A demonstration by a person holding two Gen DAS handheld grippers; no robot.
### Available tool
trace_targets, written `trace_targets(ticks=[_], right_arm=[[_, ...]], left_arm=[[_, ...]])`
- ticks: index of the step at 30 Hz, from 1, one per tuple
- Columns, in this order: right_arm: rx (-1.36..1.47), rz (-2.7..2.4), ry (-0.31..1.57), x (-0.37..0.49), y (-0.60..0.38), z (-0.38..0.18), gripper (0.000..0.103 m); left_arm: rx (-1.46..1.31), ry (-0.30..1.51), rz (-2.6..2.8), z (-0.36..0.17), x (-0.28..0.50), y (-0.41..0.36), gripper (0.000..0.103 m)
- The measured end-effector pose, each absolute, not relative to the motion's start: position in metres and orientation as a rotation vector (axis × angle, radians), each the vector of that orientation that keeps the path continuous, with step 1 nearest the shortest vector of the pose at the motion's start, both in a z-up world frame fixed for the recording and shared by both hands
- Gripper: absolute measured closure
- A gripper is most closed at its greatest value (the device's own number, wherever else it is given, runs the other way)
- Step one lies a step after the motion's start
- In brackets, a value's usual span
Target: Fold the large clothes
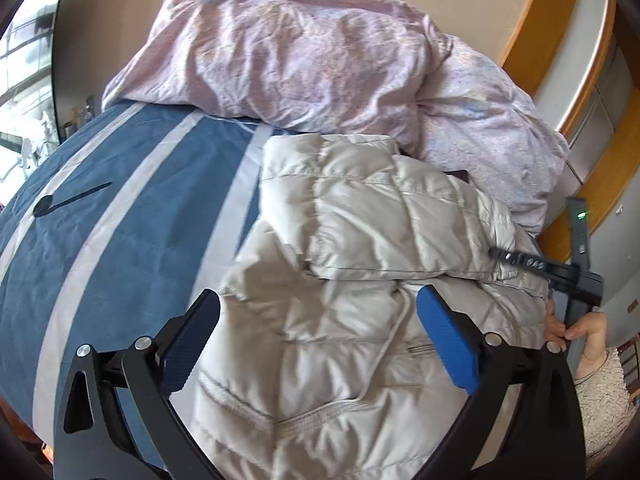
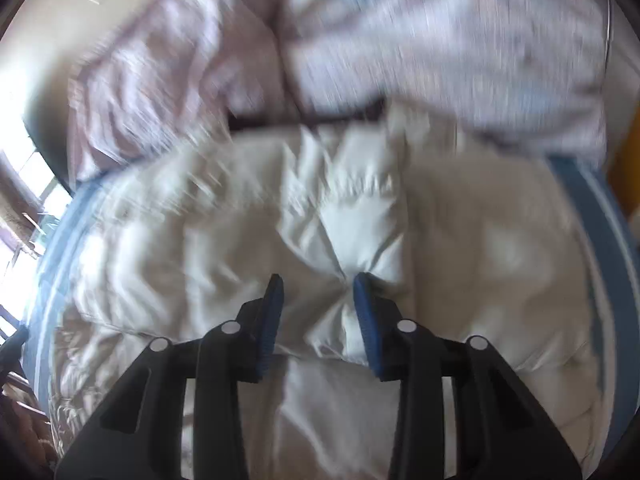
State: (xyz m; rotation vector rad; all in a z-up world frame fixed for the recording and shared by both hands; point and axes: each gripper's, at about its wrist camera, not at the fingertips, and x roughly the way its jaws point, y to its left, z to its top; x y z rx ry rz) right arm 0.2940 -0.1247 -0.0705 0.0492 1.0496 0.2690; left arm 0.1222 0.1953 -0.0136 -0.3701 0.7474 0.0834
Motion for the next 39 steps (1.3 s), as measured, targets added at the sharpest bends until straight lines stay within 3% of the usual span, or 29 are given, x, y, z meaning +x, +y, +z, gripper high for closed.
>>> trace_targets(ticks=[6, 7, 11, 15, 24, 34, 39], right_arm=[[0.247, 0.324, 1.147, 0.311, -0.147, -0.075, 0.066], [0.287, 0.355, 1.149, 0.307, -0.156, -0.07, 0.062], [0.39, 0.44, 1.084, 0.269, -0.198, -0.04, 0.03], [0.456, 0.422, 1.061, 0.222, -0.272, -0.022, 0.023], [0.598, 0.214, 1.065, 0.14, -0.405, -0.039, 0.022], [0.698, 0.302, 1.134, 0.116, -0.429, -0.082, 0.023], [0.697, 0.368, 1.162, 0.116, -0.417, -0.092, 0.032]], left_arm=[[-0.355, 0.795, 0.104, -0.022, 0.116, 0.209, 0.003], [-0.348, 0.805, 0.099, -0.024, 0.115, 0.211, 0.003], [-0.318, 0.843, 0.076, -0.027, 0.099, 0.221, 0.003], [-0.38, 0.896, 0.005, -0.034, 0.081, 0.239, 0.003], [-0.549, 0.96, -0.107, -0.054, 0.052, 0.253, 0.004], [-0.713, 1.0, -0.214, -0.079, 0.031, 0.244, 0.016], [-0.74, 1.001, -0.248, -0.083, 0.025, 0.234, 0.018]])
